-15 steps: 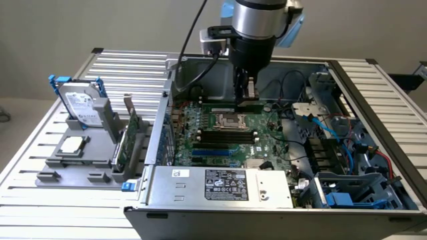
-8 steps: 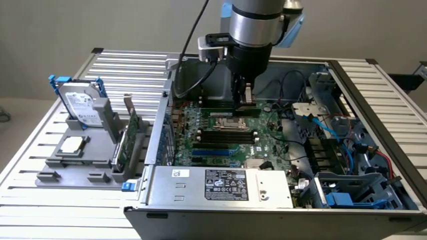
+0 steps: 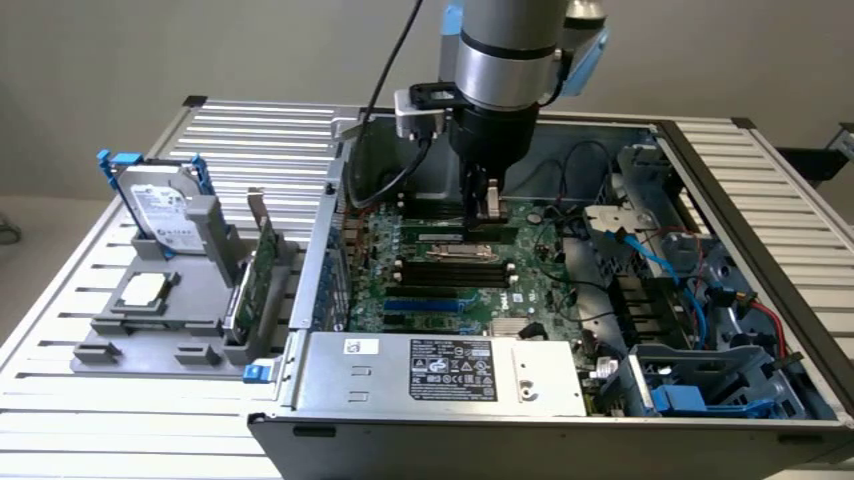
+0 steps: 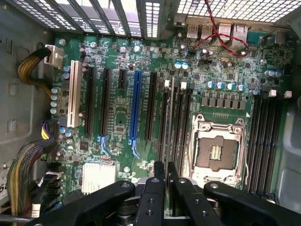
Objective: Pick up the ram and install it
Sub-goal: 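Insert the ram into the slot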
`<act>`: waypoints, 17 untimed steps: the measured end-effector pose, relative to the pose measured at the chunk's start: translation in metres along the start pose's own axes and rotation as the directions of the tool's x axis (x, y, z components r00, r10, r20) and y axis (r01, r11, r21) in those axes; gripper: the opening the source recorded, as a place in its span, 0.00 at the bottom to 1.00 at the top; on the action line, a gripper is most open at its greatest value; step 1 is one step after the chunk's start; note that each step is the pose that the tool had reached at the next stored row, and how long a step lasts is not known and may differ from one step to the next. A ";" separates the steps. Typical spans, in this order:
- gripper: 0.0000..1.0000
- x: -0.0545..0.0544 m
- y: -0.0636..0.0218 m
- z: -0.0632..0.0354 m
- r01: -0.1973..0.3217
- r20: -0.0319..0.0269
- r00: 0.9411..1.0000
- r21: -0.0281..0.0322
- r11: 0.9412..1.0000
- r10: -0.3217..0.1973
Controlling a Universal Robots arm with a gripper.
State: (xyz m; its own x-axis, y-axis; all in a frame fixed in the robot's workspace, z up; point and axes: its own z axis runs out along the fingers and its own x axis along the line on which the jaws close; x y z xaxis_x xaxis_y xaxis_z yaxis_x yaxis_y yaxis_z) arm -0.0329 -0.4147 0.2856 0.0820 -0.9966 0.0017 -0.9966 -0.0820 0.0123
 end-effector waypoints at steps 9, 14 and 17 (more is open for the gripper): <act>0.14 0.000 -0.0006 0.0130 -0.002 0.000 1.000 -0.019 1.000 0.002; 0.14 0.001 -0.0123 0.0185 -0.003 0.000 1.000 -0.038 0.999 0.003; 0.14 0.001 -0.0165 0.0238 -0.009 0.000 1.000 -0.039 0.999 0.009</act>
State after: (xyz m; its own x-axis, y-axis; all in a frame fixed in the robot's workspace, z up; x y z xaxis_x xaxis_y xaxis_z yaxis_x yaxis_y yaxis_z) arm -0.0166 -0.4147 0.2616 0.0727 -0.9974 0.0018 -0.9961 -0.0725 0.0508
